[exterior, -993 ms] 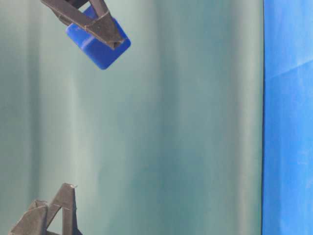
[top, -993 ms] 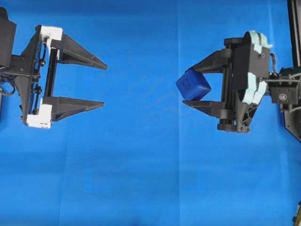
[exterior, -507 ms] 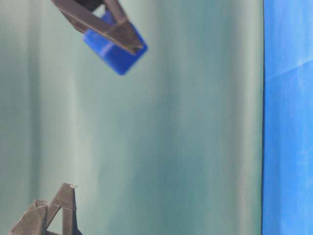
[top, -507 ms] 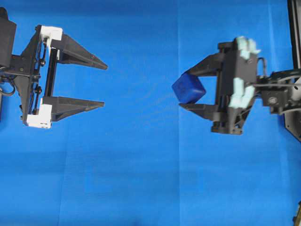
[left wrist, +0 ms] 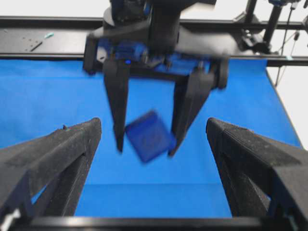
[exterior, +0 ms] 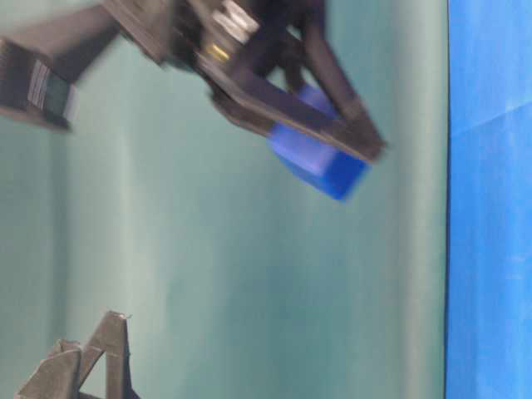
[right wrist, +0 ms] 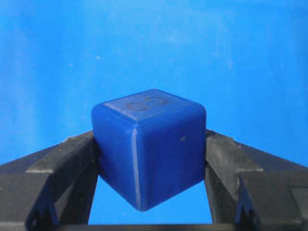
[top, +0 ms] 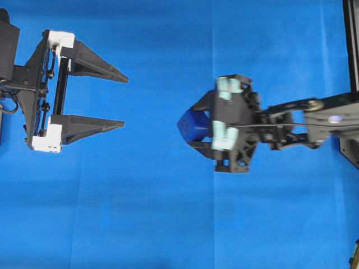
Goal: Handover the blue block to the right arm after grasping it with the left arm, then place it in the designated position.
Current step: 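Rotate the right gripper downward and lower the cube to the table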
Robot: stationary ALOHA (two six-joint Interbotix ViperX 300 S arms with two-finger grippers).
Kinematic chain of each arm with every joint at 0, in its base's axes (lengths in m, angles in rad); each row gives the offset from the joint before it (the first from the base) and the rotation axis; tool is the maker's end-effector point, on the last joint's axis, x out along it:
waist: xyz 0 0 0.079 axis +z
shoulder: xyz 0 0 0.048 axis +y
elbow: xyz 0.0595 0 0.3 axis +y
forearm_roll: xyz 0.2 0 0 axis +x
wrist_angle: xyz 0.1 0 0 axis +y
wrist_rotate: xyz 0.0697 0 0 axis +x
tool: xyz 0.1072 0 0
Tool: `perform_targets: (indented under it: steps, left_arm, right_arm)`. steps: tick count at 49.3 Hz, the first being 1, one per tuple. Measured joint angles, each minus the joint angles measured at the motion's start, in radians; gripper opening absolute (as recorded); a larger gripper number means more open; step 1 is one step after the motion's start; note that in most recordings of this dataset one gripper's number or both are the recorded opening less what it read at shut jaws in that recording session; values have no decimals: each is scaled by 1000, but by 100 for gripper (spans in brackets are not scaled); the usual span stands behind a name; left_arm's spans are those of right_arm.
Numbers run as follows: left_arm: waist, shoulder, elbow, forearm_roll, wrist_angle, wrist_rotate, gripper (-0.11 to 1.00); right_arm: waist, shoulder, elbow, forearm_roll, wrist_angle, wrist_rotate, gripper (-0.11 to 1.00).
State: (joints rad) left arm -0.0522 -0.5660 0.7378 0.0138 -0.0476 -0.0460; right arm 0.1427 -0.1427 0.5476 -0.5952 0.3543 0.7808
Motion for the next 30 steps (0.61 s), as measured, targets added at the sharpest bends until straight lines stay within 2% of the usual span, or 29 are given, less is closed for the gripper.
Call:
perform_targets:
  steps: [12,30]
  left_arm:
    - [0,0,0,0,0,0,93]
    - [0,0,2,0,0,0,93]
  right_arm:
    - [-35,143,-21,0,-121,44,53]
    - [-58,339,-84,0,-242,52,53]
